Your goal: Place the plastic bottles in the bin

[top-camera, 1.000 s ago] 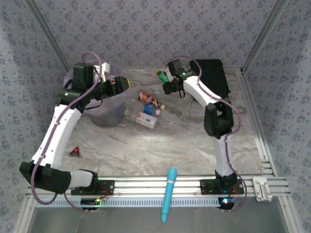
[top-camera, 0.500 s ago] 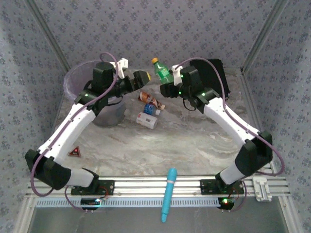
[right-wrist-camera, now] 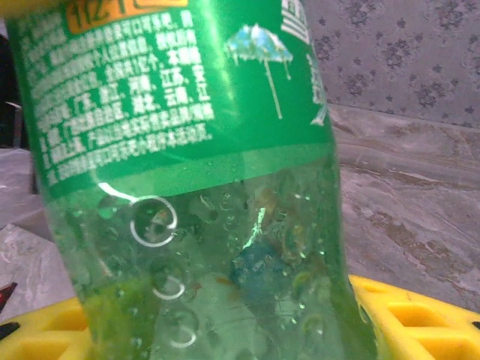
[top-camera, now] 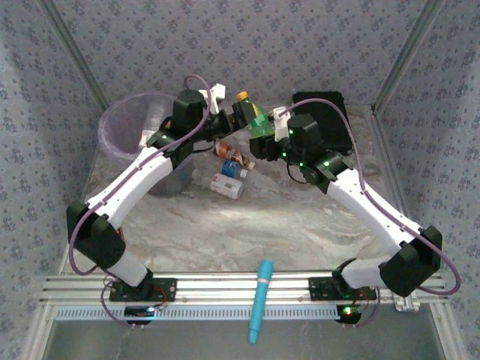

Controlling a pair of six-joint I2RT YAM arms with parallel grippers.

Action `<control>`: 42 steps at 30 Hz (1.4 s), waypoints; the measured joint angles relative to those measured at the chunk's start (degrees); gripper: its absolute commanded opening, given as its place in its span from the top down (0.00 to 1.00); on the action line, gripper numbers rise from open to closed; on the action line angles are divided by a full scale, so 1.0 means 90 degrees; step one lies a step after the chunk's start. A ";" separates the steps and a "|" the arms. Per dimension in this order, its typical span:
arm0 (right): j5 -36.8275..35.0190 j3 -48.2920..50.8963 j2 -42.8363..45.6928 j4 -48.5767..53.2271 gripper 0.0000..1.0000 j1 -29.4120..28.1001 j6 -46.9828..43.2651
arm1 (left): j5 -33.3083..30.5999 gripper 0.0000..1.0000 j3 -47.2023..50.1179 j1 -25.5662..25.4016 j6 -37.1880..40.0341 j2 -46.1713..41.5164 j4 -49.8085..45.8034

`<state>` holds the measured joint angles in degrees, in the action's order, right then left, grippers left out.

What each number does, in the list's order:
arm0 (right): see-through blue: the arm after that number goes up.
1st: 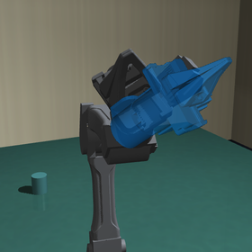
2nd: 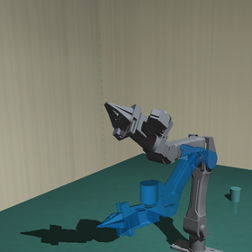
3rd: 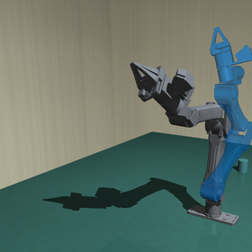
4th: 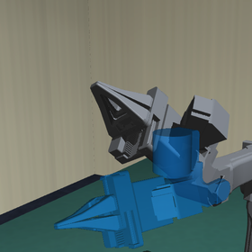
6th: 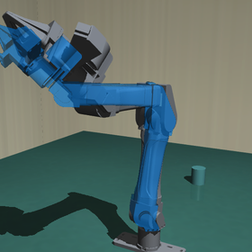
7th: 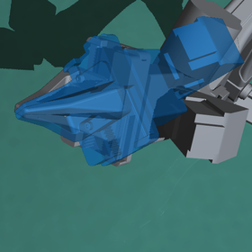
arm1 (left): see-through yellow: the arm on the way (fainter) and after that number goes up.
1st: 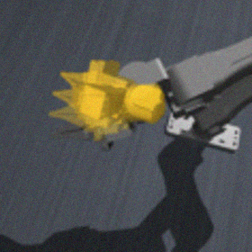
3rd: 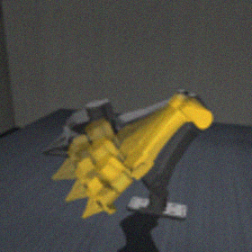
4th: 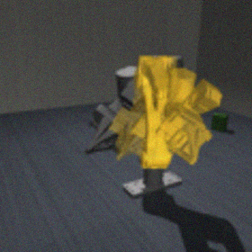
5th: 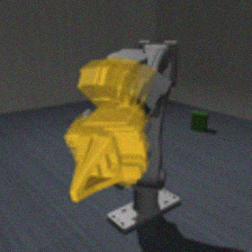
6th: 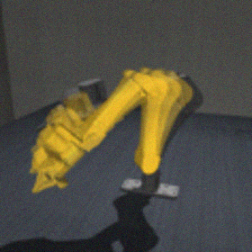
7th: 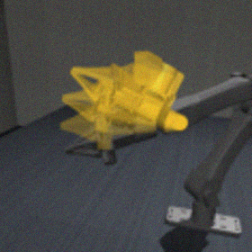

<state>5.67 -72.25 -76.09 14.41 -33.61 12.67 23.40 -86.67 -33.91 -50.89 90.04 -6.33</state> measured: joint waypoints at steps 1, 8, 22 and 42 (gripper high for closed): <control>0.0032 0.0000 0.0005 -0.0022 0.56 -0.0012 0.0000 | 0.0002 0.05 -0.0012 -0.0039 -0.0027 0.0044 0.0019; 0.0090 0.0041 0.0005 -0.0100 0.56 -0.0032 0.0002 | 0.0192 0.30 -0.0126 -0.0248 -0.0253 0.0335 0.0238; 0.0168 -0.0007 -0.0010 -0.0039 0.07 0.0010 -0.0104 | 0.0219 0.50 -0.0466 -0.0279 -0.0092 0.0425 -0.0148; 0.0425 0.0228 0.0590 0.0573 0.03 0.0617 -0.0406 | 0.0092 0.83 -0.3626 0.2463 0.2220 0.0381 -0.4313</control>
<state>9.50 -70.19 -70.78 19.57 -28.05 9.02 24.23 -119.31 -11.75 -30.92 93.47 -45.15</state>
